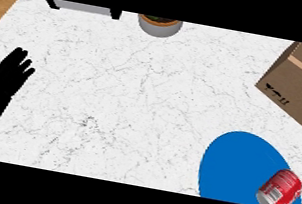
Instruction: Pick the pear from the plate and place it in the cardboard box
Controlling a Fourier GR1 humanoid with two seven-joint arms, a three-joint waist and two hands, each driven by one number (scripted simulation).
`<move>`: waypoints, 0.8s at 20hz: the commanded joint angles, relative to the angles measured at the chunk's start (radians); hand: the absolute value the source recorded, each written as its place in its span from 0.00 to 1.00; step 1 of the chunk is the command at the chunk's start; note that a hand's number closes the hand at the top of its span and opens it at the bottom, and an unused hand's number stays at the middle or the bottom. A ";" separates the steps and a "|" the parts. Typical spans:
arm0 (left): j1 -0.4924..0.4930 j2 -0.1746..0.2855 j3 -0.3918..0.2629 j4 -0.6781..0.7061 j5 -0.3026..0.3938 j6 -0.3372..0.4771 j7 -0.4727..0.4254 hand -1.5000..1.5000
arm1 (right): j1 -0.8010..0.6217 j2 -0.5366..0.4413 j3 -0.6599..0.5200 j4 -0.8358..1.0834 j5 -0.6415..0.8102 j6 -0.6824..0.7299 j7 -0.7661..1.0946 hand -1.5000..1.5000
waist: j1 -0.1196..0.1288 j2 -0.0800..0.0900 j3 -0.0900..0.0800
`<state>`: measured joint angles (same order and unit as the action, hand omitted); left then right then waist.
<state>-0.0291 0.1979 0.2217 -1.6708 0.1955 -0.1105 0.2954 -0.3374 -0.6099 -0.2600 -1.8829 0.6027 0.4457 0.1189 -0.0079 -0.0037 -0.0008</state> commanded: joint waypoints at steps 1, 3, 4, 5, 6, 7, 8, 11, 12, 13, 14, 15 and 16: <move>-0.011 0.003 -0.003 -0.057 0.020 0.009 0.072 0.50 | -0.084 -0.007 -0.059 0.060 0.004 -0.004 0.083 1.00 | 0.014 0.003 0.001; -0.037 -0.028 -0.021 0.055 -0.029 0.016 -0.027 0.50 | -0.108 -0.008 -0.055 0.156 0.034 -0.056 0.027 1.00 | 0.012 0.005 0.001; -0.020 0.034 0.036 0.017 0.028 -0.027 0.018 0.50 | -0.108 -0.047 -0.085 0.213 0.040 -0.063 -0.027 1.00 | 0.015 0.005 0.001; -0.014 -0.020 -0.027 -0.025 -0.017 0.012 0.019 0.50 | -0.153 -0.047 -0.054 0.271 0.064 -0.076 -0.031 1.00 | 0.017 0.005 0.001; -0.059 0.005 0.010 0.015 0.009 0.008 0.030 0.50 | -0.121 -0.075 -0.077 0.299 0.070 -0.085 -0.092 1.00 | 0.014 0.005 0.001; -0.017 -0.025 -0.027 -0.004 -0.025 0.014 0.005 0.50 | -0.167 -0.115 -0.088 0.340 0.063 -0.060 -0.099 1.00 | 0.016 0.005 0.001; -0.032 -0.001 -0.014 -0.035 -0.006 0.006 0.044 0.50 | -0.193 -0.139 -0.078 0.364 0.074 -0.045 -0.100 1.00 | 0.018 0.005 0.001; -0.006 -0.016 -0.010 0.025 -0.018 -0.005 -0.016 0.50 | -0.133 -0.116 -0.062 0.471 0.122 -0.154 -0.232 1.00 | 0.015 0.006 0.001; -0.048 -0.014 -0.015 0.039 -0.026 0.007 -0.007 0.50 | -0.294 -0.124 -0.028 0.587 0.130 -0.145 -0.195 1.00 | 0.024 0.008 0.001; -0.001 -0.017 -0.011 -0.030 0.007 -0.006 0.021 0.50 | -0.222 -0.114 -0.047 0.628 0.142 -0.228 -0.306 1.00 | 0.026 0.008 0.001; -0.030 -0.014 -0.012 -0.032 -0.006 0.013 0.037 0.50 | -0.253 -0.149 -0.071 0.670 0.127 -0.201 -0.318 1.00 | 0.022 0.007 0.001; -0.029 0.009 0.003 0.036 -0.003 -0.028 -0.010 0.50 | -0.252 -0.115 -0.053 0.723 0.154 -0.270 -0.345 1.00 | 0.023 0.009 0.001; -0.091 -0.007 0.003 0.095 -0.018 0.008 -0.016 0.50 | -0.233 -0.120 -0.060 0.707 0.136 -0.255 -0.371 1.00 | 0.014 0.007 0.001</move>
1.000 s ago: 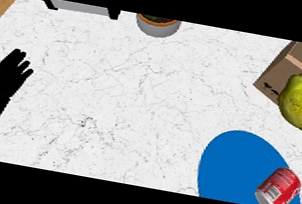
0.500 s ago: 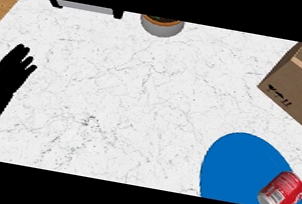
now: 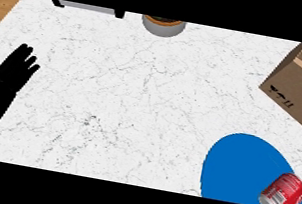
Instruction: Pick the pear from the plate and place it in the cardboard box
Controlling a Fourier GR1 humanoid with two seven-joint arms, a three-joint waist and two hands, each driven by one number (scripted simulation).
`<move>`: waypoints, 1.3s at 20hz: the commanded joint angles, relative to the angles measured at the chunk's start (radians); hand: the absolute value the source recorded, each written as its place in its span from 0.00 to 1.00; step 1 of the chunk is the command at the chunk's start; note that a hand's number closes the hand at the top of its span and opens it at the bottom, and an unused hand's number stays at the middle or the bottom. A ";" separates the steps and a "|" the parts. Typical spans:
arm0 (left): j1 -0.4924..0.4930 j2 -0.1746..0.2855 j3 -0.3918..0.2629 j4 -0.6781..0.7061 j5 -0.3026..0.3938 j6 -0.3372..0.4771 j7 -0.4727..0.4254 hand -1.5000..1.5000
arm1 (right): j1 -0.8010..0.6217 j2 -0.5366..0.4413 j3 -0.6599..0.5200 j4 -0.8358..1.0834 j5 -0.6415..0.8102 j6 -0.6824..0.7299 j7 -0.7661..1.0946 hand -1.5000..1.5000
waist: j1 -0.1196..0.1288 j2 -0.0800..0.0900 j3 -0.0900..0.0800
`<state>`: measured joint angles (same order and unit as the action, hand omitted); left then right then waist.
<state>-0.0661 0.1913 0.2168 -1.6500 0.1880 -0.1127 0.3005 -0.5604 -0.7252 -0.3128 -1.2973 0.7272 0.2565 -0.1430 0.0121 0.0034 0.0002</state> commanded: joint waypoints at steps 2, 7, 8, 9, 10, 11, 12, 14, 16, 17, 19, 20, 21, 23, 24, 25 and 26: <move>0.000 0.020 0.011 -0.016 0.011 -0.015 0.023 0.50 | -0.048 0.038 0.033 0.208 0.054 -0.130 -0.122 1.00 | 0.003 0.000 0.000; -0.016 0.028 0.014 -0.036 0.018 -0.015 0.047 0.50 | -0.175 -0.011 0.020 0.484 0.067 -0.145 -0.234 1.00 | 0.012 0.003 0.001; -0.022 0.006 0.014 0.027 0.008 -0.008 -0.002 0.50 | -0.112 0.002 0.015 0.490 0.071 -0.191 -0.280 1.00 | 0.002 0.002 0.000; 0.012 0.007 0.015 0.002 0.011 -0.023 -0.021 0.50 | -0.126 0.046 0.033 0.547 0.088 -0.230 -0.284 1.00 | 0.012 0.004 0.001; -0.004 -0.008 -0.012 0.047 -0.020 -0.018 -0.037 0.50 | -0.148 0.075 0.060 0.543 0.106 -0.219 -0.233 1.00 | 0.007 0.003 0.000; 0.013 -0.011 -0.015 -0.001 -0.021 -0.007 -0.021 0.50 | -0.154 0.026 0.062 0.592 0.108 -0.149 -0.252 1.00 | 0.013 0.004 0.001; -0.049 -0.003 -0.002 0.052 -0.003 -0.010 -0.019 0.50 | -0.146 0.017 0.048 0.640 0.094 -0.125 -0.274 1.00 | 0.011 0.008 0.001; -0.003 -0.044 -0.045 0.034 -0.038 0.002 -0.046 0.50 | -0.200 0.010 0.037 0.740 0.142 -0.178 -0.174 1.00 | 0.027 0.011 0.001; 0.014 -0.014 -0.013 -0.005 0.003 -0.019 -0.011 0.50 | -0.152 0.032 0.046 0.778 0.143 -0.179 -0.204 0.00 | 0.020 0.006 0.001; -0.039 0.010 0.018 0.044 0.017 -0.019 -0.005 0.50 | -0.212 0.017 0.055 0.806 0.145 -0.149 -0.230 0.00 | 0.013 0.005 0.001; -0.060 -0.007 -0.005 0.028 0.014 0.000 0.038 0.50 | -0.195 0.041 0.058 0.867 0.145 -0.176 -0.311 0.00 | 0.017 0.008 0.002; -0.014 0.009 0.004 0.014 0.013 -0.032 -0.007 0.50 | -0.177 0.046 0.032 0.900 0.128 -0.228 -0.370 0.00 | 0.022 0.008 0.002; -0.007 0.006 0.005 0.010 0.015 -0.033 -0.012 0.50 | -0.219 0.002 0.008 0.915 0.102 -0.175 -0.398 0.00 | 0.019 0.007 0.002; -0.046 0.029 0.031 0.041 0.026 -0.036 -0.014 0.50 | -0.237 0.013 -0.025 0.940 0.073 -0.210 -0.445 0.00 | 0.023 0.010 0.003; -0.020 -0.006 0.014 0.052 0.006 -0.016 -0.038 0.50 | -0.236 0.017 -0.048 0.908 0.037 -0.181 -0.445 0.00 | 0.010 0.005 0.001; 0.022 0.007 0.005 -0.001 -0.004 -0.025 -0.017 0.50 | -0.209 0.021 -0.102 0.902 -0.018 -0.195 -0.460 0.00 | 0.008 0.001 0.002; 0.003 0.005 0.005 0.017 0.001 -0.029 -0.028 0.50 | -0.241 0.041 -0.159 0.921 -0.074 -0.193 -0.445 0.00 | 0.014 0.006 0.003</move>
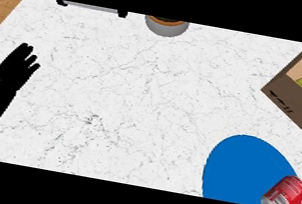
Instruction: Pick the pear from the plate and place it in the cardboard box
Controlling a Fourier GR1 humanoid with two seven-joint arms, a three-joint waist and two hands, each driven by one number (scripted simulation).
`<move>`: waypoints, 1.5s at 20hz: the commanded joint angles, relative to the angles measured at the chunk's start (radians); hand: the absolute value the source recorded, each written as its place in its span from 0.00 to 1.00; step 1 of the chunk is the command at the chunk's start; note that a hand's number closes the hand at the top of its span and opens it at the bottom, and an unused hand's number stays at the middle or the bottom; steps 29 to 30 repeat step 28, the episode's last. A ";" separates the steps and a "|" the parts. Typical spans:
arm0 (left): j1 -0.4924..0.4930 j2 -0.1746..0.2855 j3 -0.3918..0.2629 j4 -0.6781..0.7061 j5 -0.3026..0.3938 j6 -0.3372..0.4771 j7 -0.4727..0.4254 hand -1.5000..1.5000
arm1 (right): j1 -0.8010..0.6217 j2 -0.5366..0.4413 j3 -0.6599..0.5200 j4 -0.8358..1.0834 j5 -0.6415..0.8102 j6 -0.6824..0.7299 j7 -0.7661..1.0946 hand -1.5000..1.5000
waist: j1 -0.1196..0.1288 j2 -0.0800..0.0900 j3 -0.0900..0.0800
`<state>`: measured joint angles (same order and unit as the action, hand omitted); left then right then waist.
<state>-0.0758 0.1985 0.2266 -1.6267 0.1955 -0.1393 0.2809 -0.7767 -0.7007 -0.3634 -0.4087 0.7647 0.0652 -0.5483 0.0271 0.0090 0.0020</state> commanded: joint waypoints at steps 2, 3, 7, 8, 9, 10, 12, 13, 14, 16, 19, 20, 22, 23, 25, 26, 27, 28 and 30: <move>0.008 0.016 0.012 0.003 0.013 -0.015 0.010 0.50 | -0.032 -0.023 -0.191 0.055 -0.196 0.060 -0.041 0.00 | -0.012 -0.003 0.001; 0.008 -0.010 -0.005 -0.026 -0.006 0.018 0.021 0.50 | -0.046 -0.019 -0.201 0.061 -0.211 0.076 -0.021 0.00 | -0.011 -0.005 0.001; 0.024 -0.015 -0.009 0.017 -0.016 -0.001 -0.030 0.50 | -0.058 -0.098 -0.295 0.117 -0.303 0.154 -0.008 0.00 | -0.008 0.001 0.000; -0.003 -0.034 -0.035 -0.031 -0.032 0.035 0.008 0.50 | -0.088 -0.112 -0.302 0.135 -0.309 0.163 0.021 0.00 | 0.000 0.002 0.001; -0.017 -0.015 -0.017 -0.009 -0.027 0.030 0.013 0.50 | -0.067 -0.161 -0.313 0.151 -0.320 0.211 0.013 0.00 | -0.005 0.003 0.001; 0.020 -0.013 -0.009 0.004 -0.007 -0.002 -0.013 0.50 | -0.084 -0.195 -0.332 0.159 -0.334 0.212 0.035 0.00 | 0.002 0.004 0.001; 0.003 -0.029 -0.018 -0.004 -0.019 0.021 -0.012 0.50 | -0.002 -0.225 -0.342 0.189 -0.340 0.231 -0.037 0.00 | 0.000 0.006 0.002; 0.036 -0.006 -0.007 -0.103 0.029 -0.002 0.059 0.50 | -0.024 -0.251 -0.360 0.200 -0.359 0.258 0.009 0.00 | 0.010 0.002 0.002; -0.015 0.006 0.002 -0.002 0.006 -0.004 0.015 0.50 | 0.006 -0.243 -0.366 0.216 -0.363 0.260 -0.040 0.00 | 0.006 0.010 0.003; -0.016 -0.005 0.007 -0.004 -0.003 0.015 -0.004 0.50 | 0.013 -0.308 -0.383 0.221 -0.384 0.332 -0.038 0.00 | 0.003 0.009 0.003; 0.001 -0.006 -0.009 -0.025 0.009 -0.002 0.028 0.50 | 0.065 -0.331 -0.375 0.235 -0.378 0.392 -0.079 0.00 | 0.006 0.009 0.004; -0.031 -0.003 -0.004 0.009 0.000 -0.001 -0.002 0.50 | 0.009 -0.348 -0.355 0.221 -0.357 0.387 -0.036 0.00 | 0.019 0.017 0.005; 0.020 -0.003 -0.008 -0.034 0.009 -0.012 0.017 0.50 | 0.067 -0.338 -0.383 0.232 -0.387 0.395 -0.111 0.00 | 0.015 0.010 0.005; -0.001 -0.018 -0.018 -0.038 -0.001 0.008 0.017 0.50 | 0.058 -0.366 -0.373 0.230 -0.378 0.430 -0.101 0.00 | 0.017 0.012 0.006; 0.000 -0.028 -0.024 -0.033 0.000 0.008 0.011 0.50 | 0.094 -0.380 -0.380 0.237 -0.380 0.436 -0.130 0.00 | 0.017 0.014 0.007; 0.015 -0.015 -0.014 -0.032 0.003 -0.004 0.007 0.50 | 0.084 -0.391 -0.380 0.238 -0.381 0.440 -0.114 0.00 | 0.025 0.015 0.007; 0.021 -0.030 -0.025 -0.018 -0.025 0.009 -0.026 0.50 | 0.111 -0.364 -0.379 0.237 -0.379 0.404 -0.146 0.00 | 0.020 0.016 0.007; -0.005 0.003 0.004 -0.046 0.029 -0.005 0.050 0.50 | 0.095 -0.399 -0.380 0.241 -0.383 0.448 -0.115 0.00 | 0.021 0.011 0.006; -0.005 0.003 0.004 -0.046 0.029 -0.005 0.050 0.50 | 0.095 -0.399 -0.380 0.241 -0.383 0.448 -0.115 0.00 | 0.021 0.011 0.006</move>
